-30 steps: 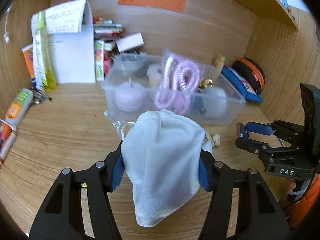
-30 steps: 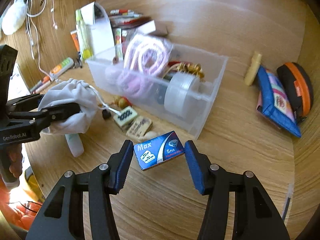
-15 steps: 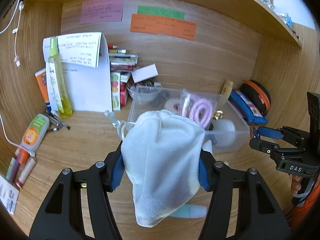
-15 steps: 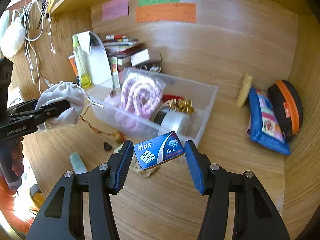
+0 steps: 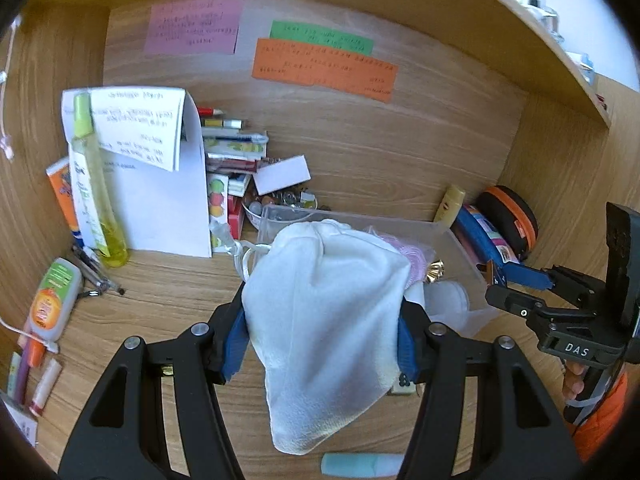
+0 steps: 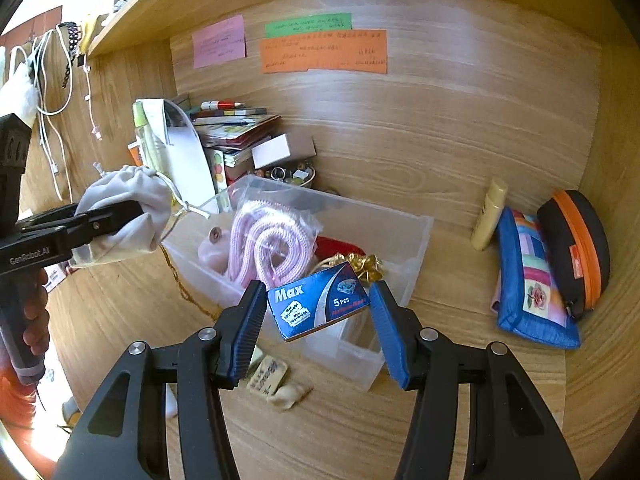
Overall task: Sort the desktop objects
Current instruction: 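Carry the white cloth bag and Max card box over the clear box, then lower the cloth bag and card box into the box, open both grippers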
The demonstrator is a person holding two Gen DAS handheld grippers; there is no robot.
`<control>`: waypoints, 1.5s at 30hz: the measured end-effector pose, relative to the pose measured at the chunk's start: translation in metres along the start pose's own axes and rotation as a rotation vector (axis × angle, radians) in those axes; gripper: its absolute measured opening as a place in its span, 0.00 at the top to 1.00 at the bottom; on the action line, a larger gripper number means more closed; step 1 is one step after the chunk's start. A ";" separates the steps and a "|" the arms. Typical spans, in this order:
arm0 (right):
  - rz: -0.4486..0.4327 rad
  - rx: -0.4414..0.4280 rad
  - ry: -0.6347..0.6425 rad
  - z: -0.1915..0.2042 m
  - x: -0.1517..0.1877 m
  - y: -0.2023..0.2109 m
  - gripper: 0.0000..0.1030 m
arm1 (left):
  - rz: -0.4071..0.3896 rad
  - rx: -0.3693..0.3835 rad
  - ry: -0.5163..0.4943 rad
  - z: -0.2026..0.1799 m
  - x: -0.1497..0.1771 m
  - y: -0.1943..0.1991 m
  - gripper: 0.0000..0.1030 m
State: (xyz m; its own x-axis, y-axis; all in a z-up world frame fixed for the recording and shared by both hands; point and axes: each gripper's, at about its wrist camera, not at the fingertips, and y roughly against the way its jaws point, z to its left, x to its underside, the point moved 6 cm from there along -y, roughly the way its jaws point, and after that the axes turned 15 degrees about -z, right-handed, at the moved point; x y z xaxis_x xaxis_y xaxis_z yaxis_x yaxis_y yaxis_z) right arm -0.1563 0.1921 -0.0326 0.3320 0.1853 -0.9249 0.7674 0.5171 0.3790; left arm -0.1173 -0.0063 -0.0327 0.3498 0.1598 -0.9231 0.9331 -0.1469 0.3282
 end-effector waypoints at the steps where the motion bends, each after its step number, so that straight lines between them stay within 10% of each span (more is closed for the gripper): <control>1: 0.002 0.001 -0.003 -0.001 -0.001 -0.003 0.52 | 0.012 0.001 0.013 0.003 0.001 -0.006 0.42; 45: 0.113 0.040 0.079 -0.011 0.011 -0.091 0.42 | 0.129 -0.059 -0.084 -0.002 0.021 -0.110 0.27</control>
State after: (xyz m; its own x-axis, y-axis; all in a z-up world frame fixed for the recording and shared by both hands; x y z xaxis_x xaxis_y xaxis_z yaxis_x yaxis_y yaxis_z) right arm -0.2284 0.1564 -0.0775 0.3747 0.3064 -0.8750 0.7496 0.4553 0.4804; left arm -0.2127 0.0152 -0.0877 0.4614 0.0610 -0.8851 0.8849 -0.1031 0.4542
